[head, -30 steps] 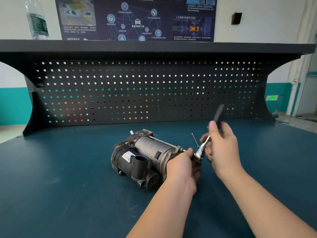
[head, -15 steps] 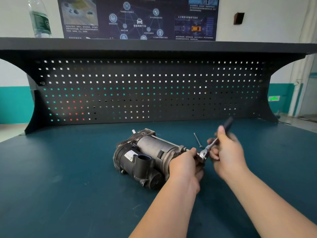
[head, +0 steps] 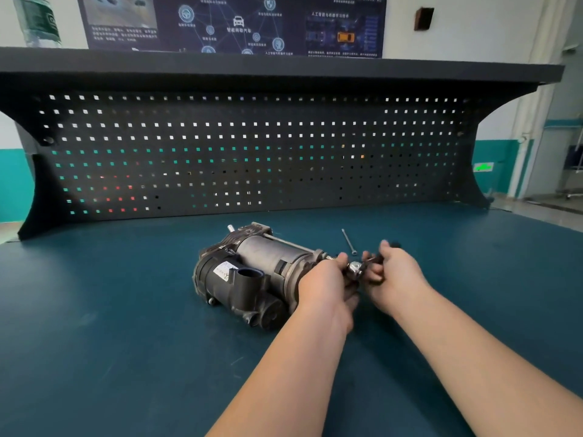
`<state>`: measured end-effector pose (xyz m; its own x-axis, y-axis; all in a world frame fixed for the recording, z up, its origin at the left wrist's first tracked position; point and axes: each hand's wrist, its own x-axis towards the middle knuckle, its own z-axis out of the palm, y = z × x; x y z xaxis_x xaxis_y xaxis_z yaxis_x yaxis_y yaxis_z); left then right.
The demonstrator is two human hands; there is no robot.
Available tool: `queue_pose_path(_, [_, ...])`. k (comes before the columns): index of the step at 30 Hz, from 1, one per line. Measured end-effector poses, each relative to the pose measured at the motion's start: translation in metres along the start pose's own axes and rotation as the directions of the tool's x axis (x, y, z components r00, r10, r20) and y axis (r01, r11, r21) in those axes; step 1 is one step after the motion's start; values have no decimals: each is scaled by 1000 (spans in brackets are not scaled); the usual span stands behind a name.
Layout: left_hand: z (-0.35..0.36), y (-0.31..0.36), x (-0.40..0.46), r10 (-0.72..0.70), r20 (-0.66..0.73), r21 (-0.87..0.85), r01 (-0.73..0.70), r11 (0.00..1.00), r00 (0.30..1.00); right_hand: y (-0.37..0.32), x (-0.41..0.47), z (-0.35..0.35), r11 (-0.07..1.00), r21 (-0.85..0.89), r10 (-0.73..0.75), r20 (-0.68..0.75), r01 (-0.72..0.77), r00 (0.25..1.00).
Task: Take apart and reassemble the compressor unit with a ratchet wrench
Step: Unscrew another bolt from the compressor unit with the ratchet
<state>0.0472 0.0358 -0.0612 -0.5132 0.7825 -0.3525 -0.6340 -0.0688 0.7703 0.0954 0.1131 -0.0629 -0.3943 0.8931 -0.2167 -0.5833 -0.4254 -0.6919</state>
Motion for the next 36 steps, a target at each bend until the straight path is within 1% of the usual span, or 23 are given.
queue_pose_path(2, [0, -1, 0, 11, -12, 9, -10, 1000, 1000, -4, -7, 5, 903, -227, -341, 137, 365, 930])
queue_pose_path(4, [-1, -1, -1, 17, -12, 13, -17, 1000, 1000, -6, -19, 7, 550, -412, -589, 426, 726, 687])
queue_pose_path(5, [-1, -1, -1, 19, -6, 7, -19, 1000, 1000, -5, -25, 7, 387, -419, -605, 556, 821, 569])
queue_pose_path(6, [-1, -1, -1, 22, 2, 1, -22, 1000, 1000, -3, -29, 7, 296, -397, -588, 641, 869, 493])
queue_pose_path(7, [-2, 0, -1, 26, 9, -5, -26, 1000, 1000, 0, -33, 7, 267, -379, -578, 673, 886, 462])
queue_pose_path(9, [-2, 0, -1, 26, 8, -14, -26, 1000, 1000, 1, -32, 7, 309, -413, -613, 602, 857, 512])
queue_pose_path(11, [-3, 1, -1, 26, 2, -12, -26, 1000, 1000, -5, -22, 8, 533, -467, -592, 391, 706, 705])
queue_pose_path(13, [-2, 1, -1, 26, -1, -11, -26, 1000, 1000, -9, -11, 7, 854, -356, -354, 137, 379, 925])
queue_pose_path(14, [-2, 1, -1, 27, -2, -7, -27, 1000, 1000, -9, -7, 5, 948, -247, -191, 60, 200, 980])
queue_pose_path(16, [-2, 1, 0, 32, -8, -4, -32, 999, 999, -8, -4, 2, 996, -84, 6, 7, -6, 1000])
queue_pose_path(18, [-1, 0, 0, 36, -22, 4, -36, 999, 999, -7, -6, 3, 991, -113, -67, 47, 72, 997])
queue_pose_path(19, [-1, -1, 0, 41, -28, 11, -40, 999, 999, -8, -8, 5, 952, -202, -213, 112, 232, 971])
queue_pose_path(20, [-1, -2, 1, 49, -30, 16, -48, 999, 998, -10, -12, 6, 839, -321, -385, 218, 439, 897])
queue_pose_path(21, [-1, -3, 0, 58, -29, 20, -58, 998, 998, -10, -18, 8, 653, -418, -519, 360, 632, 775])
queue_pose_path(23, [-2, -5, 1, 73, -20, 18, -73, 997, 997, -7, -27, 7, 320, -428, -577, 620, 845, 532])
queue_pose_path(25, [-3, -5, 1, 82, -11, 20, -82, 996, 997, -1, -33, 6, 219, -384, -555, 707, 897, 438])
queue_pose_path(27, [-3, -5, 2, 83, -8, 19, -83, 996, 997, -1, -30, 6, 279, -415, -608, 622, 866, 494])
queue_pose_path(28, [-3, -4, 3, 80, -13, 21, -80, 997, 997, -2, -26, 7, 375, -447, -627, 522, 812, 577])
queue_pose_path(30, [-3, -4, 3, 71, -28, 25, -70, 997, 997, -6, -13, 7, 733, -395, -501, 236, 553, 833])
queue_pose_path(31, [-3, -4, 3, 68, -32, 23, -67, 997, 997, -6, -8, 6, 901, -273, -321, 104, 337, 941])
queue_pose_path(32, [-3, -4, 3, 67, -32, 22, -67, 998, 997, -5, -5, 3, 985, -120, -124, 30, 127, 992])
queue_pose_path(34, [-3, -3, 2, 70, -23, 23, -70, 997, 997, -1, -1, -1, 989, 112, 94, 0, -93, 996])
queue_pose_path(36, [-3, -4, 2, 75, -32, 31, -74, 997, 997, 0, -2, 1, 996, 89, 17, 43, -21, 999])
